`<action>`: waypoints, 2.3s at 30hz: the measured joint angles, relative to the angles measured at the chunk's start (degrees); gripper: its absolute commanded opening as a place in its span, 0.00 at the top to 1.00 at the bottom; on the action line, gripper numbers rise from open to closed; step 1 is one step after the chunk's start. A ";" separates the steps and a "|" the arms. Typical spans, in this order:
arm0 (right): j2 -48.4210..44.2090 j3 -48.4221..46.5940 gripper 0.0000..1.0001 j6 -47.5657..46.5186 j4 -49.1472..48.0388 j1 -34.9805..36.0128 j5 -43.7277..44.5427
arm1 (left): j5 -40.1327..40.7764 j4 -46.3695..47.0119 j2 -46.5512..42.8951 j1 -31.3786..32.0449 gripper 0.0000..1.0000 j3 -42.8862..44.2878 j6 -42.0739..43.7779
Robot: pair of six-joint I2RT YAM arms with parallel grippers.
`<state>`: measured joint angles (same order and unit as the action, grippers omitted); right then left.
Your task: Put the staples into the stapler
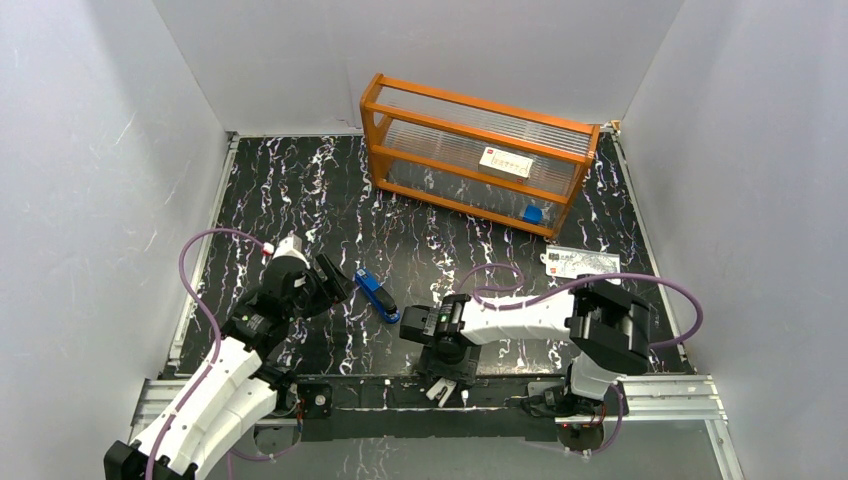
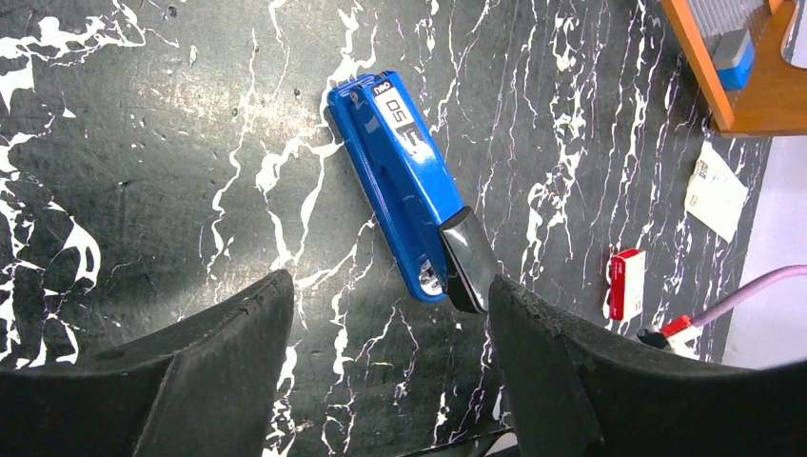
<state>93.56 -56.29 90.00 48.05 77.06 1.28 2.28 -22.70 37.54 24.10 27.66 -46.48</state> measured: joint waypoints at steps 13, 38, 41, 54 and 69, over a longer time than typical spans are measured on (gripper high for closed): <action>0.39 -1.51 0.57 0.20 -1.70 -0.15 2.99 | -6.21 2.16 -1.05 0.00 0.29 -0.22 1.14; -14.14 13.62 0.53 -33.79 -56.26 -31.28 -26.40 | -41.27 22.03 17.25 4.13 0.30 1.22 1.38; -12.26 13.62 0.60 -33.70 -57.64 -31.93 -28.92 | -38.36 22.10 20.20 6.34 0.34 4.04 2.21; -5.99 13.42 0.65 -37.81 -56.76 -33.79 -33.22 | -28.00 17.53 25.75 8.31 0.35 5.11 5.66; -0.44 22.36 0.57 -46.29 -66.49 -33.90 -41.53 | -19.89 13.16 24.28 8.35 0.32 7.52 5.51</action>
<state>93.12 -33.93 43.70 -18.44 43.16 -40.25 -17.61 -9.54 61.82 32.45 35.18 -40.97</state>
